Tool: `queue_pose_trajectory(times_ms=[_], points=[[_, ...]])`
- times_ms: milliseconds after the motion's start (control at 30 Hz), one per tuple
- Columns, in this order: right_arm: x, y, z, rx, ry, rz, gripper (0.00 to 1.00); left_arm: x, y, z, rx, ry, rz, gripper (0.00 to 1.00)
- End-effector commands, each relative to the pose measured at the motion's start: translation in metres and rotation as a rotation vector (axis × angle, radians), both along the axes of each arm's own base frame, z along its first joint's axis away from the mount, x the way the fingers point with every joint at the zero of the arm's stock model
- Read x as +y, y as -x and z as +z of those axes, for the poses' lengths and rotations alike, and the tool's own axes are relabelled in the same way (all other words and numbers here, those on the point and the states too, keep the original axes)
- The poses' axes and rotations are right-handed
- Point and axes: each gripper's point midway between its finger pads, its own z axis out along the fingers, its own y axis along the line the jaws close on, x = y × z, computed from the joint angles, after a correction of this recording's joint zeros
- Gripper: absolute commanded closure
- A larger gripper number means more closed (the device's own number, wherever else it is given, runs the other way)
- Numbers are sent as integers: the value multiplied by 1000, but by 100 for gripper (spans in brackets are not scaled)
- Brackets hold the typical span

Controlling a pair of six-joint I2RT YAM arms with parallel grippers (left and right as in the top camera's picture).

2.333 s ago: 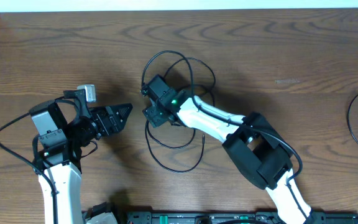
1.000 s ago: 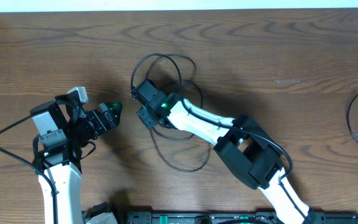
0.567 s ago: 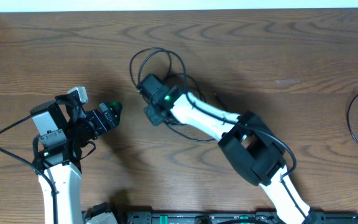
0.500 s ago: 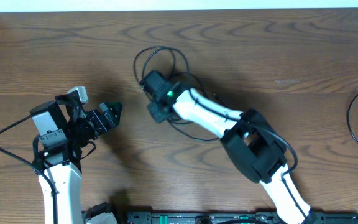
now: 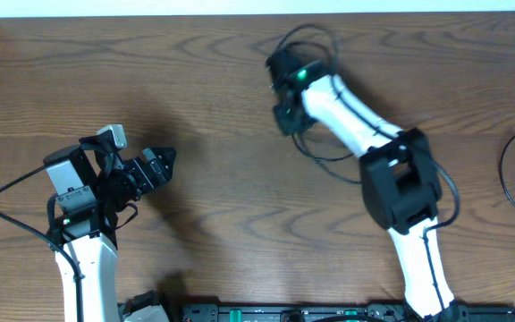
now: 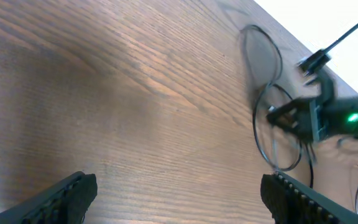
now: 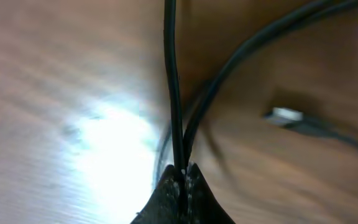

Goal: Untangle cables

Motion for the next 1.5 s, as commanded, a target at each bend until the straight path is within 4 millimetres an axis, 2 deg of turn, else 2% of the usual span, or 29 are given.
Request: queue_pose_trajectory(times_ms=[0, 133, 333, 467, 500, 533, 600, 667, 733, 767, 833, 1000, 1033, 1133, 1233, 1333, 1467], points=[[-40, -34, 63, -146, 31, -38, 99, -3, 2, 2, -9, 13, -16, 10], [-96, -55, 100, -217, 94, -114, 99, -3, 2, 2, -10, 16, -17, 10], [-193, -82, 168, -351, 188, -275, 99, -8, 2, 4, -18, 35, -37, 10], [-261, -86, 220, -450, 229, -412, 99, -10, 3, 6, -22, 46, -47, 10], [-272, -85, 231, -471, 230, -437, 99, -10, 2, 6, -23, 46, -47, 10], [-287, -81, 250, -509, 215, -477, 99, -10, 2, 6, -23, 46, -47, 10], [-301, -78, 273, -560, 197, -517, 99, -10, 3, 6, -22, 46, -47, 10], [-334, -62, 322, -685, 214, -625, 99, -10, 3, 5, -17, 49, -47, 10], [-357, -46, 351, -750, 242, -700, 99, -11, 4, 4, -11, 52, -47, 10], [-382, -24, 374, -801, 287, -794, 99, -11, 5, 3, -4, 54, -47, 10], [-409, 5, 397, -847, 344, -897, 99, -12, 6, 3, 1, 59, -49, 10], [-452, 72, 447, -967, 362, -1083, 99, -19, 8, 6, -10, 92, -79, 10], [-463, 95, 463, -1009, 342, -1123, 99, -19, 9, 6, -5, 94, -79, 10], [-473, 108, 469, -1029, 249, -1112, 99, -20, 10, 4, 6, 99, -78, 10], [-488, 114, 456, -993, 190, -1141, 99, -21, 12, 3, 19, 108, -80, 10], [-499, 107, 433, -927, 177, -1164, 99, -23, 16, 0, 39, 116, -80, 10], [-510, 90, 391, -812, 168, -1196, 99, -24, 18, -1, 50, 122, -79, 10]])
